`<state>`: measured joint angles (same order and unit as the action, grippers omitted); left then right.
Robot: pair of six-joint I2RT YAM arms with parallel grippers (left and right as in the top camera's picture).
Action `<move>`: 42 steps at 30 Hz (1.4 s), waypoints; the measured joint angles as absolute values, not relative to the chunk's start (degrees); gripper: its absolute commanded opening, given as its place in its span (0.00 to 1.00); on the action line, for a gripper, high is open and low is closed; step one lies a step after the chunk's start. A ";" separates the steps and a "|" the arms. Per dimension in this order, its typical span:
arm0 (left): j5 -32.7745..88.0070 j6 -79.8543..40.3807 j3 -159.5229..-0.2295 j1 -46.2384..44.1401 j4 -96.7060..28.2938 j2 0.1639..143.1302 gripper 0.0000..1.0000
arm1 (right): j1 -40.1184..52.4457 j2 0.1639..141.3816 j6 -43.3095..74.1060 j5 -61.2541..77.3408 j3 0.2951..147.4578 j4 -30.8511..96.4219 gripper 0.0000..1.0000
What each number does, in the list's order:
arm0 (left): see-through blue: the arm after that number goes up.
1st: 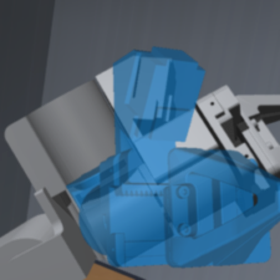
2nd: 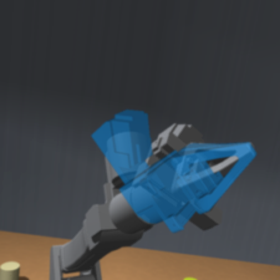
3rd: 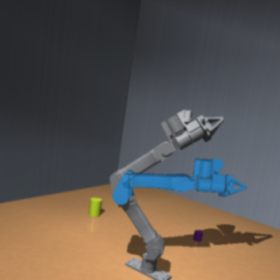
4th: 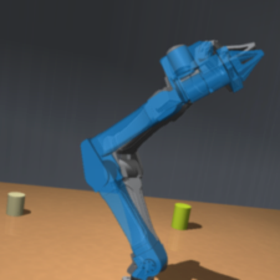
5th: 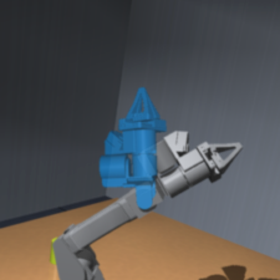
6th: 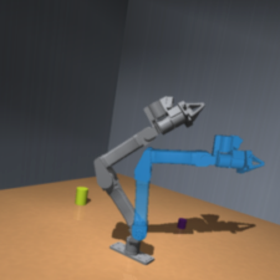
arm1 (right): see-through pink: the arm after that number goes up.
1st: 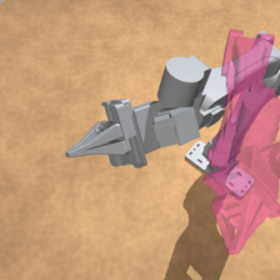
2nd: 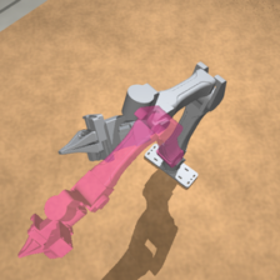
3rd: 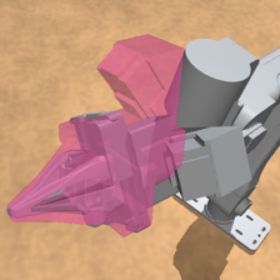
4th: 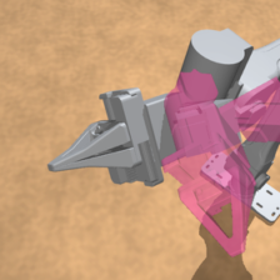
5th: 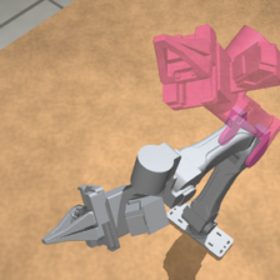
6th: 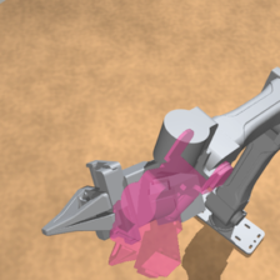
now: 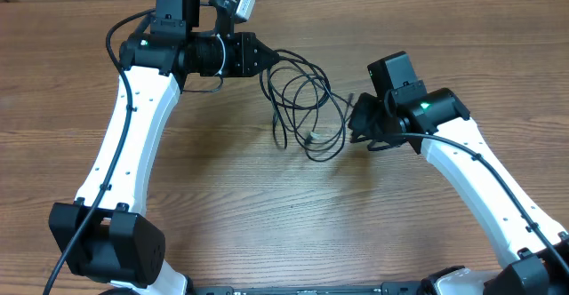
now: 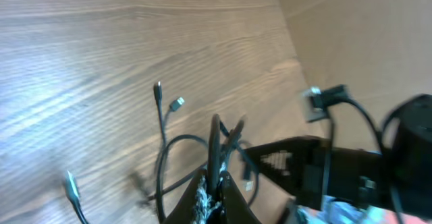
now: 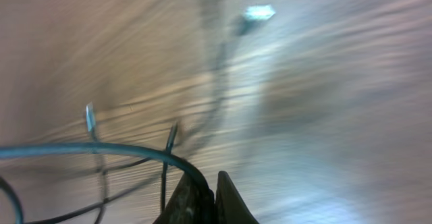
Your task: Untangle cables
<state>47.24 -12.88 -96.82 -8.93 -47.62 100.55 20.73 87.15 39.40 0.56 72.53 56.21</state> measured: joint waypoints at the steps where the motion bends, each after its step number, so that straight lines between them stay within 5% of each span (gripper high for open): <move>1: 46.22 -12.47 -96.82 -8.91 -47.88 100.55 0.04 | 20.71 87.15 39.33 -2.09 73.19 58.41 0.04; 8: 40.69 -7.68 -96.82 -8.47 -50.92 100.55 0.04 | 20.29 87.13 33.43 -8.51 79.83 64.16 0.04; 15: 39.79 -2.02 -96.82 -8.49 -54.30 100.55 0.05 | 20.25 84.73 22.74 8.49 88.95 58.98 0.04; 18: 39.35 0.05 -96.82 -8.62 -55.68 100.55 0.23 | 20.25 83.83 22.02 13.78 89.47 59.13 0.04; 21: 36.80 1.23 -96.82 -9.37 -57.32 100.55 0.57 | 20.25 84.05 22.28 16.25 89.47 60.23 0.04; 23: 34.61 1.52 -96.84 -10.46 -57.82 100.57 0.66 | 20.25 84.07 22.48 17.34 89.47 60.84 0.04; 42: 44.93 14.61 -96.86 -16.95 -50.22 114.69 0.53 | 20.25 84.07 22.50 18.70 89.47 63.11 0.04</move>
<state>44.93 14.61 -96.86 -16.95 -50.22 114.69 20.25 84.07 22.50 18.70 89.47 63.11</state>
